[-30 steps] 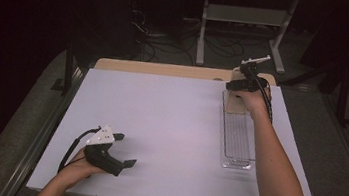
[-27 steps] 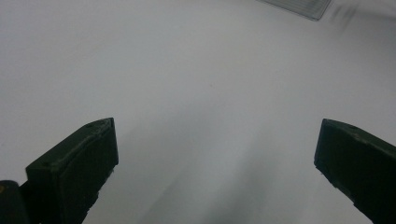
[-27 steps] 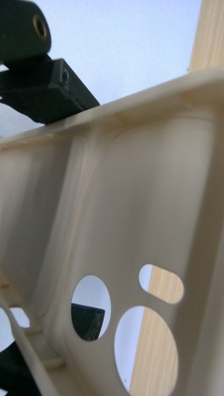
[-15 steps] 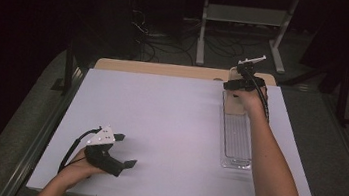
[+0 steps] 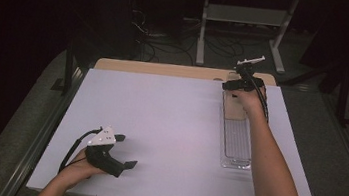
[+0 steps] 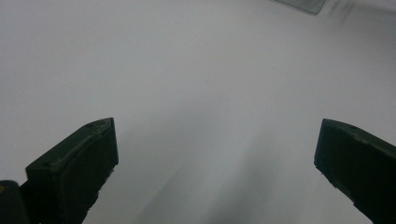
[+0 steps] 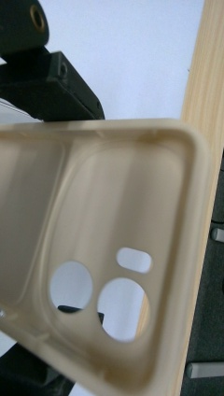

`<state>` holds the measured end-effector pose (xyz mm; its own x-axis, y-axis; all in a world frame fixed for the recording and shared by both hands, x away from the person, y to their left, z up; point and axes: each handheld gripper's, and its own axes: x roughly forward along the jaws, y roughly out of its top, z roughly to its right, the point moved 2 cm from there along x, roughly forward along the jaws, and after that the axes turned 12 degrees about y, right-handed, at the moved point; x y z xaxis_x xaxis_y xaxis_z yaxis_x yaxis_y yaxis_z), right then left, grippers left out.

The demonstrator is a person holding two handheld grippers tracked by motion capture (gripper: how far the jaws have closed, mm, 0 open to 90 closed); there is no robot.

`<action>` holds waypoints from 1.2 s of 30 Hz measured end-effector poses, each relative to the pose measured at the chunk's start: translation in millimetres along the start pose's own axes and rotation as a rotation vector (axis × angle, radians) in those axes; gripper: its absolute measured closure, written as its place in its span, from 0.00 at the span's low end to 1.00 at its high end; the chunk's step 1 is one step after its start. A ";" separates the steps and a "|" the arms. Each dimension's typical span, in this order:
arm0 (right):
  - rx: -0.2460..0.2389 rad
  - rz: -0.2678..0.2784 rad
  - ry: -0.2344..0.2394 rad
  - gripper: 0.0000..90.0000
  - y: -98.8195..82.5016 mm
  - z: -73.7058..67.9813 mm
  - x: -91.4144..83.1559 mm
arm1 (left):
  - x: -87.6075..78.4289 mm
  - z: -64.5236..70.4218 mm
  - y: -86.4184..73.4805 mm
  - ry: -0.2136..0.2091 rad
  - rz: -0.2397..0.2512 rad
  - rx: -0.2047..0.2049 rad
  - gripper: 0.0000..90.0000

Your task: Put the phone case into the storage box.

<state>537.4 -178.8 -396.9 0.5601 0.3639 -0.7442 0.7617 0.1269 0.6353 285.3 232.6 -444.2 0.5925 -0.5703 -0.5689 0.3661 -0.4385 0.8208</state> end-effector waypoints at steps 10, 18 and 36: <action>0.000 0.037 0.030 0.07 2.5 -0.4 -10.6 | 0.2 0.1 0.2 -0.002 -0.001 0.005 0.00; -0.005 0.074 0.063 0.06 4.2 -0.9 -28.8 | 0.0 0.8 0.2 -0.001 -0.008 0.007 0.00; -0.109 0.116 0.202 0.05 -19.8 -20.5 -63.4 | -1.8 -1.4 0.9 -0.008 -0.027 0.027 0.00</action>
<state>480.2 -185.5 -358.2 0.5565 0.5577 -0.6159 0.6505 0.1686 0.7405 285.5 234.3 -442.3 0.5770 -0.5635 -0.5912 0.3625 -0.4720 0.8036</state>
